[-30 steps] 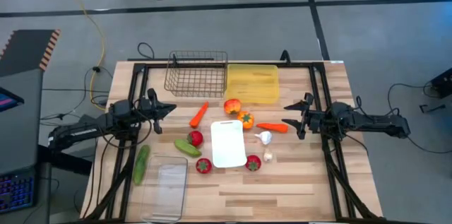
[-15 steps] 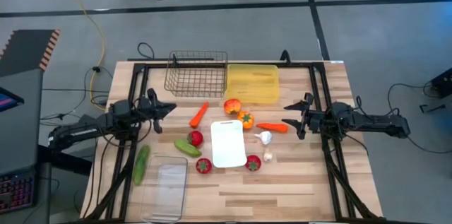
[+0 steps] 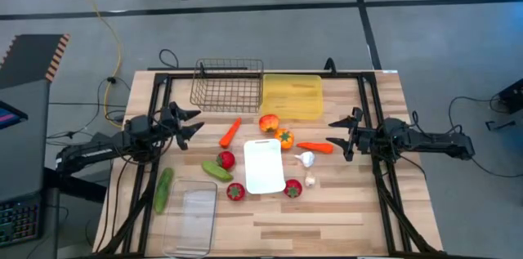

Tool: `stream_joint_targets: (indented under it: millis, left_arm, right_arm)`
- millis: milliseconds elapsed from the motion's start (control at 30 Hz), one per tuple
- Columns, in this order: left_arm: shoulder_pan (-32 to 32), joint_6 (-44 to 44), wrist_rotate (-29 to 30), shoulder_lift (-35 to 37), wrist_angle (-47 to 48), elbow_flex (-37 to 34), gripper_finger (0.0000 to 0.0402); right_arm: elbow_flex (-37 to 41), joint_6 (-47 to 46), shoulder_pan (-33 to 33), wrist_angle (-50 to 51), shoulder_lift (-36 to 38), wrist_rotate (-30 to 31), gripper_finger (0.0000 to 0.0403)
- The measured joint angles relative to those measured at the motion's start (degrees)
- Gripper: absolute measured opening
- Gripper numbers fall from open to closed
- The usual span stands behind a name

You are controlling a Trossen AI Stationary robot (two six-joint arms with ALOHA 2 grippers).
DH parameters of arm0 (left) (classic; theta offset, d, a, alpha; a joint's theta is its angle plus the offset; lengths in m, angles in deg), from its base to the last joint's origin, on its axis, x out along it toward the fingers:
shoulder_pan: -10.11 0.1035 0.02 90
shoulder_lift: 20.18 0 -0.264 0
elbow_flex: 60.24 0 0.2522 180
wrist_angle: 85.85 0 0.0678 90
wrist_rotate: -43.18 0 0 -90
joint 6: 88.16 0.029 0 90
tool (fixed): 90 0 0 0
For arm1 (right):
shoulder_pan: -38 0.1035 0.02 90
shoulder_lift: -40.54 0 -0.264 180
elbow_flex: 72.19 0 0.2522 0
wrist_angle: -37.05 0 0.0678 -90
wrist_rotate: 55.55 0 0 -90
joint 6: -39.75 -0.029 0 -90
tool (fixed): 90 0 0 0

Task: Sort produce into baskets
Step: Put the right cucumber into the wire basket

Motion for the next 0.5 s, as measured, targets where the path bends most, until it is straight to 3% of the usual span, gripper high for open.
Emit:
stream_joint_targets:
  millis: [133,500]
  left_arm:
    - [0.0,-0.4,-1.5,-0.1,0.1,0.4,0.029]
    - [0.0,2.9,-5.9,-11.1,6.8,9.8,0.0294]
  right_arm:
    - [0.0,0.0,0.0,0.0,0.0,0.0,0.0265]
    - [0.0,0.0,0.0,0.0,0.0,0.0,0.0265]
